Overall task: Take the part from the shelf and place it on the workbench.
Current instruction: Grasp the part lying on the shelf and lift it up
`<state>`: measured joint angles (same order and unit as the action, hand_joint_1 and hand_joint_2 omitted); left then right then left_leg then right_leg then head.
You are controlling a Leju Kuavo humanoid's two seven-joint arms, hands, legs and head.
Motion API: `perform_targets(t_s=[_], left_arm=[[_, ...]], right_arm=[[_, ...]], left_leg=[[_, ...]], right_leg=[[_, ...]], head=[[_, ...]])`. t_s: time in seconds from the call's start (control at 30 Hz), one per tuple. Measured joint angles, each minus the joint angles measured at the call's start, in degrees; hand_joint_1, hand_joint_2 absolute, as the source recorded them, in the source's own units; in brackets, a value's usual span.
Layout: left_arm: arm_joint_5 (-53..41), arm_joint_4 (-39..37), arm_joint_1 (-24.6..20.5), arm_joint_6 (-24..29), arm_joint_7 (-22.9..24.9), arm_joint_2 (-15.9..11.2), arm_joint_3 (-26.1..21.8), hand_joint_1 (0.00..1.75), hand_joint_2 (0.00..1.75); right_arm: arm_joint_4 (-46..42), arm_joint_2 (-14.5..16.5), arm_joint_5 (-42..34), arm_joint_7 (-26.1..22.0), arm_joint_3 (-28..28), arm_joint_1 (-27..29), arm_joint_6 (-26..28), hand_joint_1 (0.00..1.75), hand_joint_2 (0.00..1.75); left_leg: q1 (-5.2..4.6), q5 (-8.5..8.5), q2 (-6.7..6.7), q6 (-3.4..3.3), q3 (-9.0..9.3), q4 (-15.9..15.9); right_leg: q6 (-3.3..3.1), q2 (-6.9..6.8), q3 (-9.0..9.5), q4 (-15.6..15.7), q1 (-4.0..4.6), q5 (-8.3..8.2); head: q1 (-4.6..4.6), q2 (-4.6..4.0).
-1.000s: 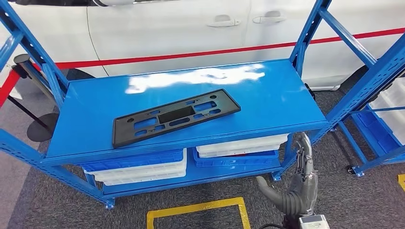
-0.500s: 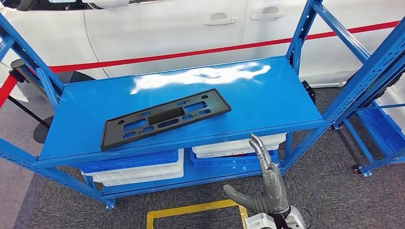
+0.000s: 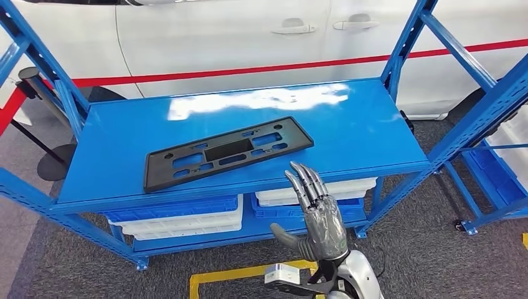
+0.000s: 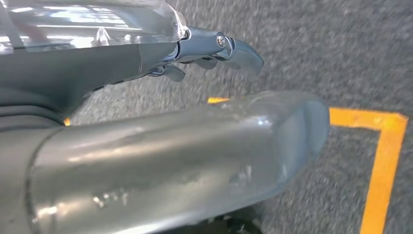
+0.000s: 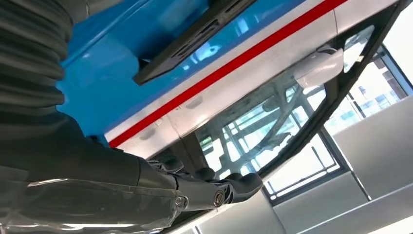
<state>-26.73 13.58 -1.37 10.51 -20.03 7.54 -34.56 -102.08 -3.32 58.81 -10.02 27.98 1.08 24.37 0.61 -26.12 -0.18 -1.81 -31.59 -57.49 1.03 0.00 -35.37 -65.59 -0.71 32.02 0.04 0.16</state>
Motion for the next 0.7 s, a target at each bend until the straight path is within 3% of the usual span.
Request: perform_targets(t_s=[0.07,0.1,0.13,0.17,0.2,0.27,0.3,0.43,0.5,0.57,0.6,0.63,0.67,0.7], left_arm=[[-0.4,0.0,0.0,-0.1,0.0,0.0,0.0,0.0,0.0],[-0.6,0.0,0.0,-0.1,0.0,-0.1,0.0,0.0,0.0],[-0.7,0.0,0.0,-0.2,0.0,-0.1,0.0,0.0,0.0],[-0.9,0.0,0.0,-0.3,0.0,-0.1,0.0,0.0,0.0],[-1.2,0.0,-0.1,-0.5,0.0,-0.1,0.0,0.0,0.0],[-1.7,0.0,-0.2,-0.9,0.0,-0.1,0.0,0.0,0.0],[-1.9,0.0,-0.2,-1.1,0.0,-0.1,0.0,0.0,0.0],[-3.2,0.0,-0.4,-2.5,-0.2,-0.2,-0.1,0.0,0.0],[-3.9,0.0,-0.5,-3.3,-0.3,-0.4,-0.3,0.0,0.0],[-4.6,0.0,-0.5,-4.2,-0.3,-0.4,-0.4,0.0,0.0],[-4.9,0.0,-0.5,-4.7,-0.3,-0.4,-0.5,0.0,0.0],[-5.2,0.0,-0.5,-5.1,-0.3,-0.5,-0.6,0.0,0.0],[-5.6,0.0,-0.5,-5.6,-0.3,-0.6,-0.7,0.0,0.0],[-5.9,0.0,-0.5,-6.1,-0.3,-0.7,-0.8,0.0,0.0]], right_arm=[[1.6,-0.5,1.9,2.9,2.1,-1.5,0.9,0.0,1.75],[2.4,-0.6,2.7,4.3,3.2,-2.3,1.2,0.0,1.75],[3.1,-0.8,3.5,5.5,4.2,-3.1,1.6,0.0,1.75],[3.9,-0.8,4.3,6.7,5.3,-4.0,2.0,0.0,1.75],[4.8,-0.9,5.2,8.0,6.4,-5.0,2.4,0.0,1.75],[6.5,-0.9,7.2,10.4,8.4,-6.9,3.4,0.0,1.75],[7.4,-0.8,8.2,11.5,9.2,-7.7,4.0,0.0,1.75],[11.6,0.6,13.1,14.5,10.8,-10.2,6.4,0.0,1.75],[13.8,1.9,15.8,15.4,11.3,-11.5,7.8,0.0,1.75],[16.3,3.1,18.5,16.1,11.7,-12.6,9.1,0.0,1.75],[17.5,3.6,19.8,16.4,11.8,-13.1,9.6,0.0,1.75],[18.9,4.2,21.1,16.7,11.9,-13.6,10.2,0.0,1.75],[20.2,4.9,22.3,16.9,12.0,-14.1,10.8,0.0,1.75],[21.5,5.7,23.6,17.0,12.0,-14.6,11.4,0.0,1.75]], left_leg=[[-0.1,0.04,0.0,-0.1,-0.15,-0.1],[-0.14,0.01,-0.01,-0.1,-0.16,-0.1],[-0.15,-0.04,-0.03,-0.08,-0.15,-0.2],[-0.16,-0.13,-0.05,-0.03,-0.11,-0.3],[-0.16,-0.26,-0.07,0.08,-0.09,-0.5],[-0.35,-0.54,-0.14,0.5,-0.26,-0.9],[-0.44,-0.63,-0.17,0.77,-0.38,-1.0],[-0.3,-1.34,-0.17,2.11,-0.71,-1.8],[-0.11,-4.16,-0.15,2.74,-2.71,-6.4],[0.03,-7.56,-0.13,3.2,-6.27,-14.0],[0.06,-8.13,-0.13,3.34,-7.53,-16.4],[0.07,-7.6,-0.13,3.39,-7.91,-17.0],[0.07,-5.99,-0.12,3.34,-7.16,-15.2],[0.08,-3.71,-0.11,3.19,-5.46,-11.4]], right_leg=[[0.19,0.0,-3.68,-7.2,-0.05,2.76],[0.23,0.0,-4.71,-8.9,-0.05,2.79],[0.2,0.0,-4.69,-8.5,-0.05,1.68],[0.1,-0.01,-3.6,-5.9,-0.05,-0.33],[-0.08,-0.02,-1.81,-1.9,-0.05,-2.61],[-0.52,-0.01,1.18,4.7,0.14,-5.06],[-0.72,0.01,1.79,6.2,0.24,-5.3],[-1.87,0.04,1.95,7.1,0.2,-5.47],[-2.38,-0.07,2.11,7.4,-0.02,-5.63],[-2.56,-0.14,2.08,7.3,0.02,-5.59],[-2.59,-0.17,2.08,7.3,0.04,-5.56],[-2.61,-0.16,2.1,7.2,0.05,-5.52],[-2.6,-0.12,2.16,7.2,0.05,-5.47],[-2.53,-0.06,2.26,7.1,0.05,-5.39]], head=[[0.15,0.0],[0.15,-0.01],[0.15,-0.01],[0.15,-0.01],[0.15,-0.01],[0.15,-0.01],[0.12,-0.01],[0.05,0.0],[-0.17,0.01],[-0.28,0.01],[-0.27,0.0],[-0.27,0.0],[-0.28,0.0],[-0.28,-0.01]])
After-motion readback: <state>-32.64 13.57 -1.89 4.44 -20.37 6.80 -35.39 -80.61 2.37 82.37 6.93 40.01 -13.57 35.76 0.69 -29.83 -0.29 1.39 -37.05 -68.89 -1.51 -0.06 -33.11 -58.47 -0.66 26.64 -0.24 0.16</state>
